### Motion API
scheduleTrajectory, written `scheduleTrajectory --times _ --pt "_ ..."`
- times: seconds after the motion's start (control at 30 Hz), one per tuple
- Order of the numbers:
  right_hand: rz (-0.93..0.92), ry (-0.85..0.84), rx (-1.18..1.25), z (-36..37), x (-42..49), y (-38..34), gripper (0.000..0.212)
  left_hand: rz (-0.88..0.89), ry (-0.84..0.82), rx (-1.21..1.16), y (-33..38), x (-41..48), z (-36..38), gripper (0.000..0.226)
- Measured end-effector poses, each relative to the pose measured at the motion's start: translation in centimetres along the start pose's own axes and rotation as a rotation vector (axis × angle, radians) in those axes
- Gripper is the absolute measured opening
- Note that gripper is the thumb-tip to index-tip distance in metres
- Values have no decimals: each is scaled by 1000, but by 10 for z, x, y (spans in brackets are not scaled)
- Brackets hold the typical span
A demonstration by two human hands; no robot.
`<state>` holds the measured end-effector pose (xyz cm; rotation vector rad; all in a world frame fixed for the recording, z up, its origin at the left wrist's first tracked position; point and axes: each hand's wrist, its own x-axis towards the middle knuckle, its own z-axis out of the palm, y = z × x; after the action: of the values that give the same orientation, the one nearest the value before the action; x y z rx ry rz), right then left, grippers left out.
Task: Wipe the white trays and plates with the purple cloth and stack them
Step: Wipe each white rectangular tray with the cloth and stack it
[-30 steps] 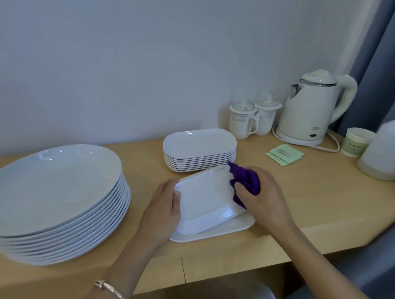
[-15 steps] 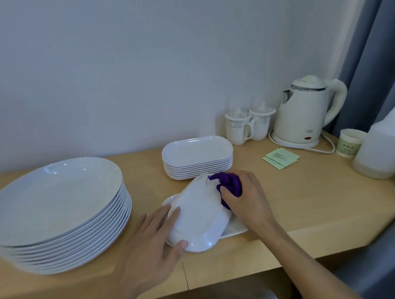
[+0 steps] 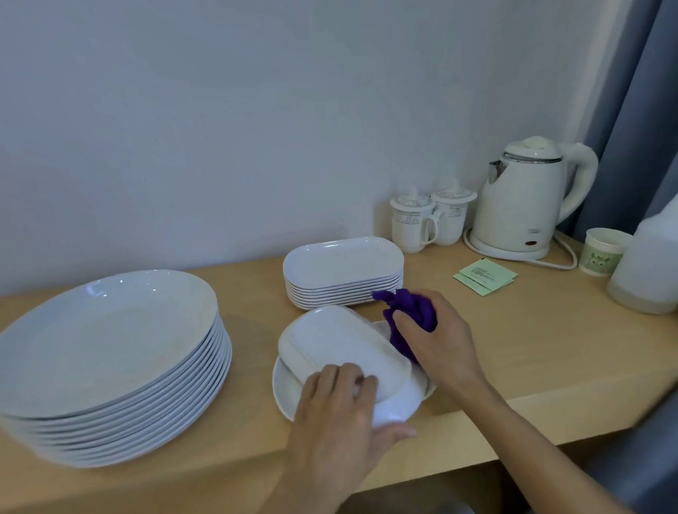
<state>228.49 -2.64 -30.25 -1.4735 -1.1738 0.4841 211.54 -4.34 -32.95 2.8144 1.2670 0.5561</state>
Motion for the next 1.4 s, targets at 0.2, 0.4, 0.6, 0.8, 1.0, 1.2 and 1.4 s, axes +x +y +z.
scheduleTrajectory --times 0.2,0.4,0.6,0.8,1.0,1.2,1.4 --pt "-37 54 -3 -19 -1 -3 29 -95 -20 -232 44 26 -15 48" --pt "-88 -56 -124 -28 -8 2 32 -11 -91 -49 -39 65 -26 57" --pt "-300 -321 -345 -22 -8 10 38 -122 -326 -58 -62 69 -19 56" --pt "-439 -438 -371 -22 -14 14 45 -140 -222 -71 -60 87 -15 52" --pt "-508 -498 -388 -23 -15 15 41 -23 -275 38 -53 101 -4 52" --pt "-442 -313 -363 -12 -18 11 42 -164 -120 106 -53 71 -1 87" --pt "-373 -246 -460 10 -24 12 48 -242 98 146 -59 44 2 65"
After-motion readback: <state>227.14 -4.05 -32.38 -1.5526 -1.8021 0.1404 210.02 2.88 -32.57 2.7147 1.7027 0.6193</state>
